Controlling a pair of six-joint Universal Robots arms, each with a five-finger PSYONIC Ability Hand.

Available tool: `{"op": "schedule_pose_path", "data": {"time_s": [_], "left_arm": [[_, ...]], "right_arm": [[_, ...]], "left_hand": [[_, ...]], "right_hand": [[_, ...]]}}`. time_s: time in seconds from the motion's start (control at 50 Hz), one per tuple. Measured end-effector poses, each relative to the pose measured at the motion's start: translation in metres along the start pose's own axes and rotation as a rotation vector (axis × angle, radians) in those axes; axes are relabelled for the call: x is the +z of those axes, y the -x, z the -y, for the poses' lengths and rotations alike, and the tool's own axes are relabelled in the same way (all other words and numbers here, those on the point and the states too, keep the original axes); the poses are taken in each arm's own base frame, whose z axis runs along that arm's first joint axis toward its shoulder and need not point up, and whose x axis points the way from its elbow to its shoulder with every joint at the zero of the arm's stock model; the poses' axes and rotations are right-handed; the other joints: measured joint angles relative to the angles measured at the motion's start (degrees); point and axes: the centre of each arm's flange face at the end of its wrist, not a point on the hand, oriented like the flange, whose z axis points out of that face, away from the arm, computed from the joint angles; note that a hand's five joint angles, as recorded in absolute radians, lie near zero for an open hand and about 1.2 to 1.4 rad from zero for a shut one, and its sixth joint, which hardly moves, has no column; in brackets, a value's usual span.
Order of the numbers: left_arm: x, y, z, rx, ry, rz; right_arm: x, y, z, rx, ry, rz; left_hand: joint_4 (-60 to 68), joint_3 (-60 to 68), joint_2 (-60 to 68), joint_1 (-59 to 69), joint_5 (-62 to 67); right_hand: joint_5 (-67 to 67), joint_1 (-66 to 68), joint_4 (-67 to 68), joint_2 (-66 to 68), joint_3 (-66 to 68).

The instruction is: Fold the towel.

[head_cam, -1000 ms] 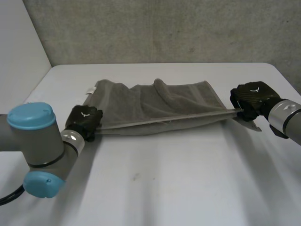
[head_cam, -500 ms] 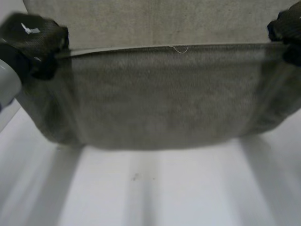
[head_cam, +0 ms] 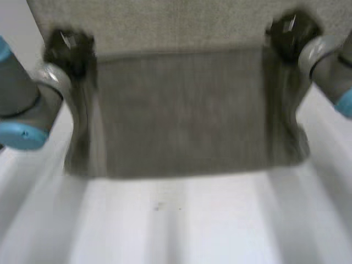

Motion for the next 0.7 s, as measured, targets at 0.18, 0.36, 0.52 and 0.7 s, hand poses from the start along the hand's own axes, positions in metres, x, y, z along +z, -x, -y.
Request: {"op": "schedule_pose_path", "data": {"time_s": [0.18, 0.36, 0.52, 0.7], "left_arm": [[0.005, 0.071, 0.094, -0.161, -0.509, 0.228], [-0.004, 0.047, 0.046, -0.231, -0.334, 0.066], [-0.02, -0.004, -0.037, -0.227, -0.062, -0.091], [-0.051, -0.051, -0.121, -0.105, 0.22, -0.219]], "right_arm": [[-0.009, -0.078, 0.074, 0.074, -0.431, -0.37], [-0.011, -0.031, 0.036, 0.117, -0.303, -0.168], [-0.012, 0.042, -0.02, 0.17, -0.138, 0.105], [-0.026, 0.131, -0.099, 0.186, 0.098, 0.371]], "left_hand": [[0.0, 0.0, 0.0, 0.0, 0.2], [0.0, 0.0, 0.0, 0.4, 0.2], [0.0, 0.0, 0.0, 0.4, 0.2], [0.0, 0.0, 0.0, 0.4, 0.2]], "right_hand": [[0.0, 0.0, 0.0, 0.0, 0.0], [0.2, 0.0, 0.0, 0.0, 0.0], [0.6, 0.0, 0.1, 0.0, 0.0], [0.6, 0.0, 0.1, 0.0, 0.0]]}}
